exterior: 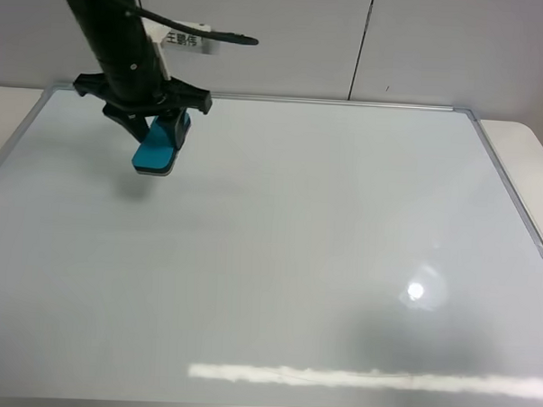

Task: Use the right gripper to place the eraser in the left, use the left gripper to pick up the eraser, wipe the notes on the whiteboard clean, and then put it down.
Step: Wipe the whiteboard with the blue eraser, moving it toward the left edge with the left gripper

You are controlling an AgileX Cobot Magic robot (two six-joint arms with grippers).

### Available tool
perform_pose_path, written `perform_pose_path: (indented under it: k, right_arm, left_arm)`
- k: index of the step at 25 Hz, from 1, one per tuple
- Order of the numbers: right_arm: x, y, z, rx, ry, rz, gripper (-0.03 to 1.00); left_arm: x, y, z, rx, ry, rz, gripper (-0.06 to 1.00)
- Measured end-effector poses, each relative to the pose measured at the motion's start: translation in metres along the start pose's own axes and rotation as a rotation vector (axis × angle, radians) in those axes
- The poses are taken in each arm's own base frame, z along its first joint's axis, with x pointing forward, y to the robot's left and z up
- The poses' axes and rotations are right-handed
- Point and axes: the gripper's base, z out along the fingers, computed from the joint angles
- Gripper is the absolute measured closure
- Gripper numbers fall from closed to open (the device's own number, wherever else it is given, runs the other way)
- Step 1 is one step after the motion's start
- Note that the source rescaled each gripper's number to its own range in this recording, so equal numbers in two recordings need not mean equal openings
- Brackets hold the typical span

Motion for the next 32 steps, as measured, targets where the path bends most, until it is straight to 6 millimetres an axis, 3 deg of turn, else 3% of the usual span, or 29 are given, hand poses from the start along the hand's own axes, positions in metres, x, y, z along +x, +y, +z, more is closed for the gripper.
perform_pose_path:
  k: [5,11,20,26,32]
  right_arm:
    - [0.000,0.000,0.000,0.000,0.000,0.000,-0.03]
    - [0.000,0.000,0.000,0.000,0.000,0.000,-0.03]
    - [0.000,0.000,0.000,0.000,0.000,0.000,-0.03]
    - [0.000,0.000,0.000,0.000,0.000,0.000,-0.03]
    - [0.000,0.000,0.000,0.000,0.000,0.000,-0.03]
  left_arm:
    - [0.042,0.048,0.006,-0.059,0.055,-0.121,0.90]
    - [0.071,0.078,0.017,-0.094,0.080,-0.177,0.90]
    - [0.065,0.070,0.022,-0.034,-0.017,-0.199,0.90]
    - [0.068,0.070,0.043,-0.043,0.049,-0.200,0.90]
    - [0.071,0.064,0.050,-0.048,0.080,-0.177,0.90]
